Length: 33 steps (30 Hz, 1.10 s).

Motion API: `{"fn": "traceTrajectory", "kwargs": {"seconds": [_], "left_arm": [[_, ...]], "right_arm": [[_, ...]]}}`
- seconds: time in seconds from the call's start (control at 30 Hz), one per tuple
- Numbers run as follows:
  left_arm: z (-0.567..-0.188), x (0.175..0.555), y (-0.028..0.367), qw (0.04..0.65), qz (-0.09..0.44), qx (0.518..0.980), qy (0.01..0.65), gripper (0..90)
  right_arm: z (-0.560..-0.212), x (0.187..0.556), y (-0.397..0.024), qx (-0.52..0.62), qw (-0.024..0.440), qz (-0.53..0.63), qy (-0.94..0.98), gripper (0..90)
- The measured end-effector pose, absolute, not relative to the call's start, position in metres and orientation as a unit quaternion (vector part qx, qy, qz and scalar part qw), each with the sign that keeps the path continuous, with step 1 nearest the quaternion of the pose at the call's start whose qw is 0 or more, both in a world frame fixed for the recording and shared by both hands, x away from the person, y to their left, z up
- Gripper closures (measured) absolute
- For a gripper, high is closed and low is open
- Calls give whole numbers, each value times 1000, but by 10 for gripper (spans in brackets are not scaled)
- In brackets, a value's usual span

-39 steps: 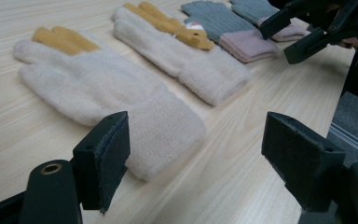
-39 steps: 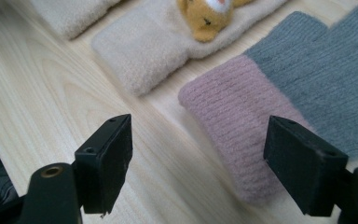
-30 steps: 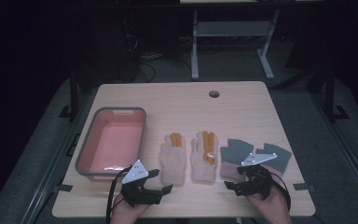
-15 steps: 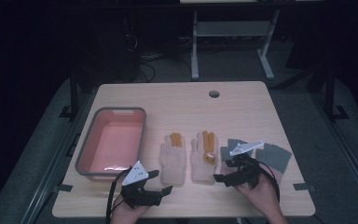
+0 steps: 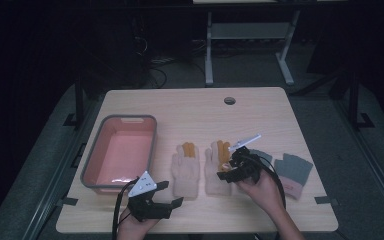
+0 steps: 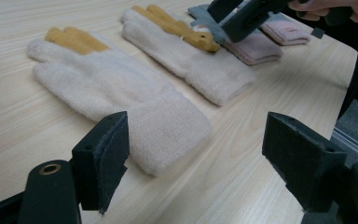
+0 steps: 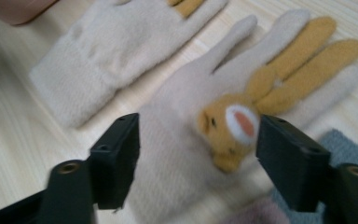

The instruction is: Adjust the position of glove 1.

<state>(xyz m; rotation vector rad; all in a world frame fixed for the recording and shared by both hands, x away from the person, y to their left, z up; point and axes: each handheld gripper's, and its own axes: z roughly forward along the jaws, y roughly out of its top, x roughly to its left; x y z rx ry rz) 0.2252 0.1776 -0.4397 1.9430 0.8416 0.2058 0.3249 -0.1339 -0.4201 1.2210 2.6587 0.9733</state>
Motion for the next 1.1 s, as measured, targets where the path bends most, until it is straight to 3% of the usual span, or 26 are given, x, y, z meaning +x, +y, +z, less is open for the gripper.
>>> {"fn": "traceTrajectory", "kwargs": {"seconds": [0.43,0.47,0.7,1.1], "left_arm": [[-440,225,178,487,84,798,344,225],[-440,224,176,488,84,797,345,225],[-440,224,176,486,84,798,345,225],[-440,224,175,485,84,800,343,225]], "right_arm": [[-430,348,-114,405,34,262,875,424],[-433,349,-112,403,39,249,880,471],[-440,352,-111,404,43,234,883,547],[-433,348,-113,397,47,243,884,601]]}}
